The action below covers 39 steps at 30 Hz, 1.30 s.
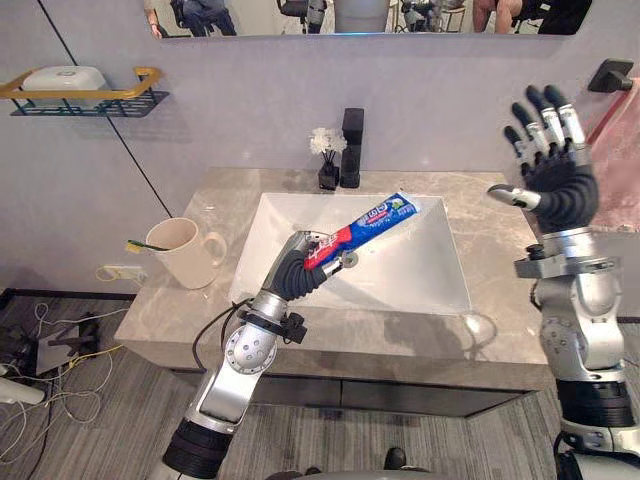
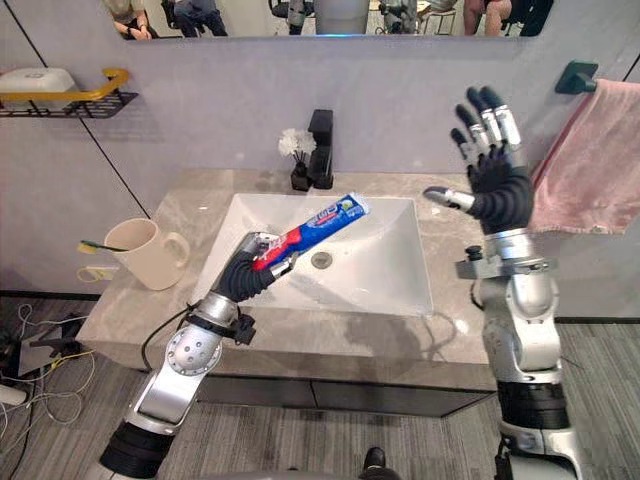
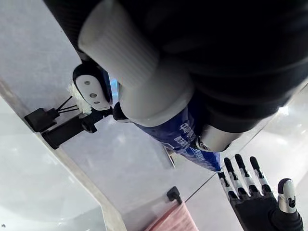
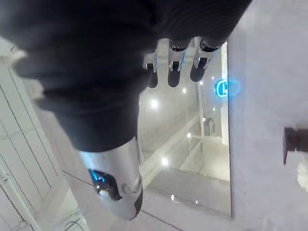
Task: Organize washtable
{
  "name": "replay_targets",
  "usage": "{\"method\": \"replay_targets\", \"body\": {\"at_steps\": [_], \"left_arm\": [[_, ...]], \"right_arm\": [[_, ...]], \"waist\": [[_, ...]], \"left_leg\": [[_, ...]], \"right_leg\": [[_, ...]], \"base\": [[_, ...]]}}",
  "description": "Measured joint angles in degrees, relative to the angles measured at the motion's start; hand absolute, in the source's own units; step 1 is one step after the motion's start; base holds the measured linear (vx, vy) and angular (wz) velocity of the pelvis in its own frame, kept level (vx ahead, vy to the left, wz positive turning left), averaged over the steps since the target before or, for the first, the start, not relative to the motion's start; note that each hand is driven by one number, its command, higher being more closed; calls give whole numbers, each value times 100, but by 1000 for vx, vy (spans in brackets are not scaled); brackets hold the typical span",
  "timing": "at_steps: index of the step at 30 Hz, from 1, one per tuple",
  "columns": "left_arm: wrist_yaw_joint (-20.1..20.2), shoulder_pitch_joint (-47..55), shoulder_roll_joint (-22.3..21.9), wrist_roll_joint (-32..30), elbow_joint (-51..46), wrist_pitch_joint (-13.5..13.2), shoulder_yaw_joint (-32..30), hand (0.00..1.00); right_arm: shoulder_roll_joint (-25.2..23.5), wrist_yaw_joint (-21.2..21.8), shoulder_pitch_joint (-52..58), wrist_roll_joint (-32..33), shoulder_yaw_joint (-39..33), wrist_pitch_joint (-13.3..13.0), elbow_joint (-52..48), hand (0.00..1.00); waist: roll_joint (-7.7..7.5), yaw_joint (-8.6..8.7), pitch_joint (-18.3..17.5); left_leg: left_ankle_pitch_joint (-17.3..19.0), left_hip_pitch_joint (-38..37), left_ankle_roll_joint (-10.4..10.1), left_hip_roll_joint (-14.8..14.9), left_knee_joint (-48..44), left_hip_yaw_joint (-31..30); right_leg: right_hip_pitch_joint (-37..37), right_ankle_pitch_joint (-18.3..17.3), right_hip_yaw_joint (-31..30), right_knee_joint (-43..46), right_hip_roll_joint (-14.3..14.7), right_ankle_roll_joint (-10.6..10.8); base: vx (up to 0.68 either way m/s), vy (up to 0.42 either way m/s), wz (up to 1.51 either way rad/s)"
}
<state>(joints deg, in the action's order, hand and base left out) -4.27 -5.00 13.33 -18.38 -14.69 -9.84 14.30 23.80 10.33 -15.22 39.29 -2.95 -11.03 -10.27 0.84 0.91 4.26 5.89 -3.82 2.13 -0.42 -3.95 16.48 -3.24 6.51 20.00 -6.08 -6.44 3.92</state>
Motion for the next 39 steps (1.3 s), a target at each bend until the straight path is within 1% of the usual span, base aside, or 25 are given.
{"method": "replay_targets", "body": {"at_steps": [1,3,7,8,12,15,19,21,22,25,27,31,35,39], "left_arm": [[-15,-2,-19,-1,-31,0,-42,100],[-173,-31,-88,12,-108,1,-202,100],[-261,-134,-100,36,-131,1,-332,100],[-335,-134,-101,36,-137,1,-338,100],[-391,-134,-162,41,-152,1,-342,100],[-473,-135,-214,44,-158,2,-313,100],[-477,-138,-297,46,-178,2,-95,100],[-477,-140,-302,46,-178,2,-15,100],[-478,-155,-320,56,-178,3,81,100],[-476,-251,-357,94,-178,3,212,100],[-481,-334,-399,188,-178,2,261,100],[-497,-334,-423,200,-177,4,422,100],[-498,-334,-422,209,-176,5,570,100],[-496,-334,-422,245,-157,5,680,100]], "right_arm": [[-32,8,0,48,66,31,2,0],[-183,40,1,128,359,86,46,0],[-391,123,2,259,635,189,107,0],[-475,125,2,305,689,245,111,0],[-776,126,3,550,931,267,267,0],[-956,127,4,761,1179,269,269,0],[-1102,130,4,979,1483,275,276,0],[-1175,128,4,1031,1524,275,279,0],[-1232,122,4,1169,1597,274,287,0],[-1246,121,3,1264,1714,275,344,0],[-1392,121,2,1346,1756,275,401,0],[-1492,111,-15,1412,1897,274,454,0],[-1613,92,-97,1416,1987,273,453,0],[-1667,-4,-355,1416,2197,271,437,0]], "waist": [[0,-10,0],[-5,-21,0],[-27,-26,-3],[-45,-29,-3],[-116,-37,-20],[-123,-40,-19],[-123,-81,-19],[-123,-103,-19],[-123,-114,-19],[-124,-167,-19],[-125,-174,-19],[-142,-179,-22],[-183,-182,-22],[-267,-174,-19]], "left_leg": [[-3,0,-5,2,1,-2],[-15,0,-21,10,11,-19],[-41,-17,-20,8,53,-41],[-69,-60,-18,0,118,-42],[-75,-79,-18,-3,147,-43],[-75,-87,-19,-3,156,-36],[-77,-88,-22,-1,163,-35],[-77,-87,-22,-2,165,-35],[-77,-87,-22,-2,165,-33],[-80,-87,-25,-2,170,-32],[-89,-87,-29,-1,180,-35],[-92,-86,-28,-2,191,-35],[-94,-86,-27,-3,192,-36],[-106,-86,-28,-1,197,-35]], "right_leg": [[0,-1,3,0,2,-1],[-3,-1,17,0,11,-4],[-15,0,32,0,18,-5],[-28,0,32,0,19,-5],[-37,0,30,-1,19,-5],[-38,0,27,-1,19,-6],[-40,-1,26,-1,21,-6],[-44,-1,26,-1,21,-6],[-44,-1,25,-1,21,-6],[-46,-1,25,-1,21,-6],[-47,-1,28,-1,23,-7],[-47,-1,27,-1,24,-6],[-50,-1,25,-1,25,-6],[-49,-1,24,-1,26,-7]], "base": [[0,0,0],[8,3,2],[13,9,3],[0,0,0],[2,8,0],[0,0,0],[0,0,0],[0,0,0],[0,0,0],[0,0,0],[0,0,0],[0,0,0],[0,0,0],[0,0,0]]}}
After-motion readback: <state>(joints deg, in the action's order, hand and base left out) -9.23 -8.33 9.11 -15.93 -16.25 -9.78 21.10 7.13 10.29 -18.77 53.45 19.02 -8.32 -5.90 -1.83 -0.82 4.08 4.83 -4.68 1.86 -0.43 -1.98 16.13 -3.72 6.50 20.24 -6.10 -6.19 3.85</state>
